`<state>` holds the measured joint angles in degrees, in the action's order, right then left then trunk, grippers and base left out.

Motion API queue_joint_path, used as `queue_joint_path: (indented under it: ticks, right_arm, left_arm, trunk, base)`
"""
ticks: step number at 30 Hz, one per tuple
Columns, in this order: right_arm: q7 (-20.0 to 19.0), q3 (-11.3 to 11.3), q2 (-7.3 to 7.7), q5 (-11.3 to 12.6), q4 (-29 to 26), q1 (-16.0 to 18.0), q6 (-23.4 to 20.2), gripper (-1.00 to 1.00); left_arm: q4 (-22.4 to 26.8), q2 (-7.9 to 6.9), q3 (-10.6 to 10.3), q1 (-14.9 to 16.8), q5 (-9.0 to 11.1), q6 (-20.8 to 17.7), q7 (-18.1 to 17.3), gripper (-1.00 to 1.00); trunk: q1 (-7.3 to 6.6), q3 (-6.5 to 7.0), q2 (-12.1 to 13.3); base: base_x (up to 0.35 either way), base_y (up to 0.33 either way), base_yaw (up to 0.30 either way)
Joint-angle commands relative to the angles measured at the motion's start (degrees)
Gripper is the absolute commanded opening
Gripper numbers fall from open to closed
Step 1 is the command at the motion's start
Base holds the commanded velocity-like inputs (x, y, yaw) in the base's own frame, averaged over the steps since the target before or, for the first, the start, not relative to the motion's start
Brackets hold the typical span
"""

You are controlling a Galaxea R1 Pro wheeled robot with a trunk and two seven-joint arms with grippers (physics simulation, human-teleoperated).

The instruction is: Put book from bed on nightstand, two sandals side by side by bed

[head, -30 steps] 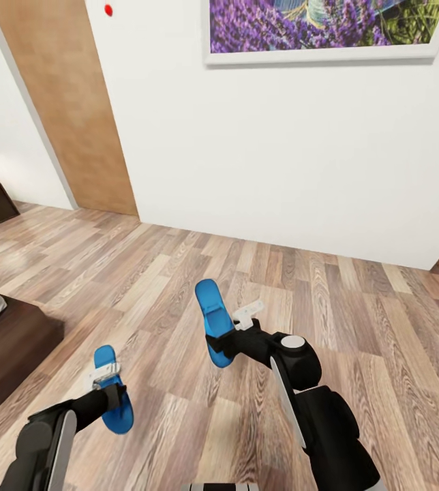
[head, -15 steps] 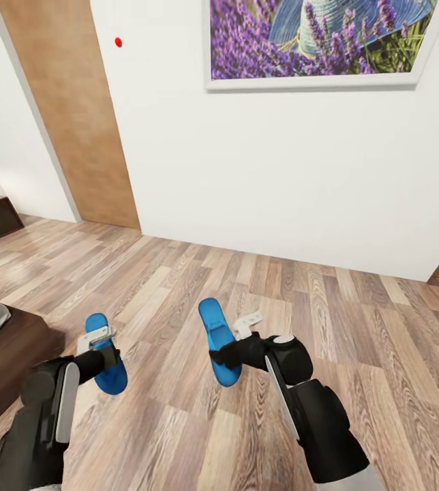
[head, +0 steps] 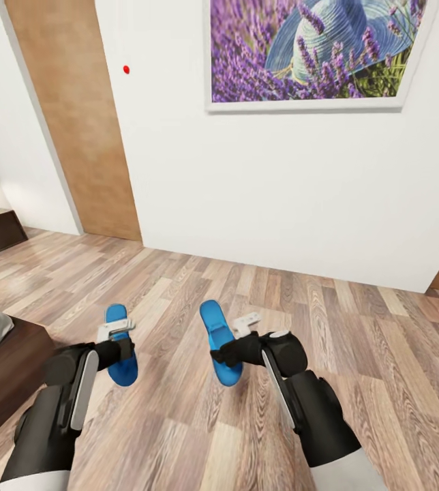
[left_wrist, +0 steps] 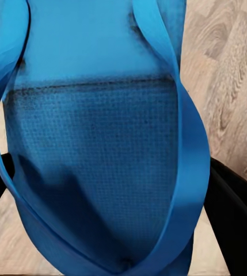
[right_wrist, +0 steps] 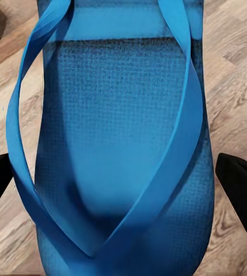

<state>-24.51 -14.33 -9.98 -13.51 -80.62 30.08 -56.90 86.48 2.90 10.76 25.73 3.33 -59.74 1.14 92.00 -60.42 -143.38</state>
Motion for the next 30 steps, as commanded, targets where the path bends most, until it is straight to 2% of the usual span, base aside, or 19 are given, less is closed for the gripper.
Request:
queue_joint_path:
  ticks: [1, 2, 4, 6, 7, 8, 9, 12, 16, 19, 22, 23, 25, 30]
  right_arm:
    - [0.0, 0.0, -0.02, -0.5, 1.2, 0.5, -0.2, -1.0]
    - [1.3, 0.1, -0.02, -0.2, 4.0, 2.0, 0.0, -1.0]
    - [2.6, 0.2, -0.02, 0.9, 6.9, 3.6, 0.1, -1.0]
    - [3.6, 0.2, -0.02, 2.9, 9.0, 4.6, 0.2, -1.0]
    - [4.7, 0.3, -0.02, 6.6, 11.0, 5.6, 0.8, -1.0]
    - [5.1, 0.3, -0.02, 7.5, 11.4, 5.8, 1.2, -1.0]
    - [6.2, 0.3, -0.02, 9.5, 12.4, 6.2, 2.5, -1.0]
    - [7.4, 0.3, -0.02, 10.9, 14.3, 6.4, 4.8, -1.0]
    - [8.1, 0.1, -0.02, 11.5, 15.8, 6.5, 8.0, -1.0]
    - [8.3, -0.2, -0.02, 11.7, 16.1, 6.5, 9.3, -1.0]
    - [8.3, -0.4, -0.02, 11.8, 16.1, 6.5, 9.5, -1.0]
    - [8.3, -0.4, -0.02, 11.8, 16.0, 6.5, 9.5, -1.0]
    - [8.3, -0.5, -0.02, 11.8, 15.9, 6.5, 9.4, -1.0]
    - [8.3, -0.5, -0.02, 11.9, 15.8, 6.5, 9.3, -1.0]
  left_arm:
    - [-0.8, -0.31, -0.8, 0.0, 0.2, -0.3, -0.1, -1.0]
    - [-2.6, -0.85, -2.4, -0.1, 0.3, -0.3, -0.4, -1.0]
    - [-4.1, -1.2, -3.6, 0.0, 0.3, -0.3, -0.6, -1.0]
    - [-5.3, -1.43, -4.3, 0.1, 0.4, -0.3, -0.7, -1.0]
    - [-7.5, -1.62, -4.9, 0.2, 0.4, -0.3, -0.8, -1.0]
    - [-8.3, -1.63, -5.1, 0.3, 0.4, -0.3, -0.9, -1.0]
    - [-10.3, -1.65, -5.3, 0.4, 0.4, -0.3, -0.9, -1.0]
    - [-11.6, -1.64, -5.3, 0.6, 0.4, -0.3, -0.9, -1.0]
    - [-12.3, -1.6, -5.1, 0.7, 0.4, -0.3, -0.9, -1.0]
    - [-13.2, -1.58, -3.5, 1.3, 0.3, -0.3, -0.5, -1.0]
    - [-13.5, -1.7, 0.1, 1.5, 0.1, -0.3, -0.3, -1.0]
    - [-13.4, -1.73, 2.3, 1.5, 0.1, -0.3, -0.3, -1.0]
    - [-13.4, -1.61, 4.6, 1.4, 0.2, -0.3, -0.3, -1.0]
    - [-13.6, -1.57, 6.5, 1.5, 0.3, -0.3, -0.4, -1.0]
  trunk:
    - [-0.04, 0.17, 0.0]
    - [-0.06, 0.4, 0.0]
    - [-0.11, 0.84, 0.0]
    - [-0.17, 1.28, 0.1]
    - [-0.19, 1.5, 0.1]
    - [-0.22, 1.73, 0.1]
    - [-0.24, 1.95, 0.1]
    - [-0.32, 2.61, 0.1]
    - [-1.18, 3.33, 1.7]
    - [-1.84, 3.87, 2.9]
    - [-1.84, 3.87, 2.9]
    - [-1.84, 3.87, 2.9]
    - [-1.84, 3.87, 2.9]
    - [-1.84, 3.87, 2.9]
  base:
    - [0.0, 0.0, 0.0]
    - [0.0, 0.0, 0.0]
    - [0.0, 0.0, 0.0]
    - [0.0, 0.0, 0.0]
    - [0.0, 0.0, 0.0]
    - [0.0, 0.0, 0.0]
    - [0.0, 0.0, 0.0]
    - [0.0, 0.0, 0.0]
    - [0.0, 0.0, 0.0]
    - [0.0, 0.0, 0.0]
    - [0.0, 0.0, 0.0]
    - [0.0, 0.0, 0.0]
    - [0.0, 0.0, 0.0]
    - [0.129, 0.0, 0.0]
